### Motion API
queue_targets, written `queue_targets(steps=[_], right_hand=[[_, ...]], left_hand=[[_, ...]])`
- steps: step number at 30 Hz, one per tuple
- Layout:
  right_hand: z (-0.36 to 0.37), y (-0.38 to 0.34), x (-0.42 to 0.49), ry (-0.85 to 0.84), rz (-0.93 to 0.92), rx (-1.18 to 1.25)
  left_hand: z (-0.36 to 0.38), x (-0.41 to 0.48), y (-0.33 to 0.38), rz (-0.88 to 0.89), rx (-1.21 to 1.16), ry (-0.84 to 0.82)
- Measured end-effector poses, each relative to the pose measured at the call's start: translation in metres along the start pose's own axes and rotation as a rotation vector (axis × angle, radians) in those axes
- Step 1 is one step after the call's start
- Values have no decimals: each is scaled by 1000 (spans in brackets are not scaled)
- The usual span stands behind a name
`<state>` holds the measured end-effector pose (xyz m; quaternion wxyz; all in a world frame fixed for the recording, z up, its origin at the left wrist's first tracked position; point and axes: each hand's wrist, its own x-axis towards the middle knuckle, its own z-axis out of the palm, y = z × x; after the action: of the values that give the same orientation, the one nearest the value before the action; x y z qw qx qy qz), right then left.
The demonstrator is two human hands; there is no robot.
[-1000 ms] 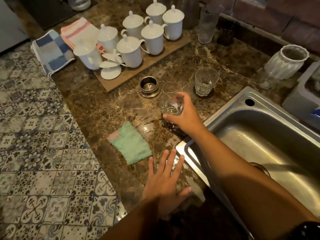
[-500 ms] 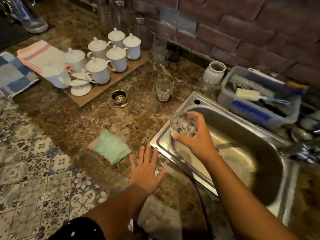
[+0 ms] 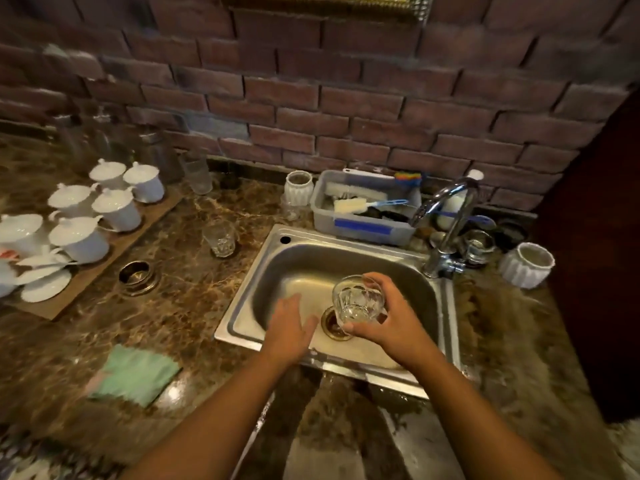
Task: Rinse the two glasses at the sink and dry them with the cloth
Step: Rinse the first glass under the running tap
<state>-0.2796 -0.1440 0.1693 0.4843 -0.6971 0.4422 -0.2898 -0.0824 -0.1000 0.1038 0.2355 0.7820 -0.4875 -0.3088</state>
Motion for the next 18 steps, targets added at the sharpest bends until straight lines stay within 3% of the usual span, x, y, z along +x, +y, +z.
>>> queue_targets(steps=[5, 7, 14, 18], right_hand=[[-37, 12, -11, 16, -30, -38], [-50, 17, -11, 32, -34, -44], [-82, 32, 0, 38, -5, -92], [-94, 40, 18, 3, 53, -131]], left_hand=[[18, -8, 91, -125, -787, -324], [23, -11, 109, -142, -947, -424], [36, 5, 121, -29, -963, -574], [41, 22, 135, -77, -932, -554]])
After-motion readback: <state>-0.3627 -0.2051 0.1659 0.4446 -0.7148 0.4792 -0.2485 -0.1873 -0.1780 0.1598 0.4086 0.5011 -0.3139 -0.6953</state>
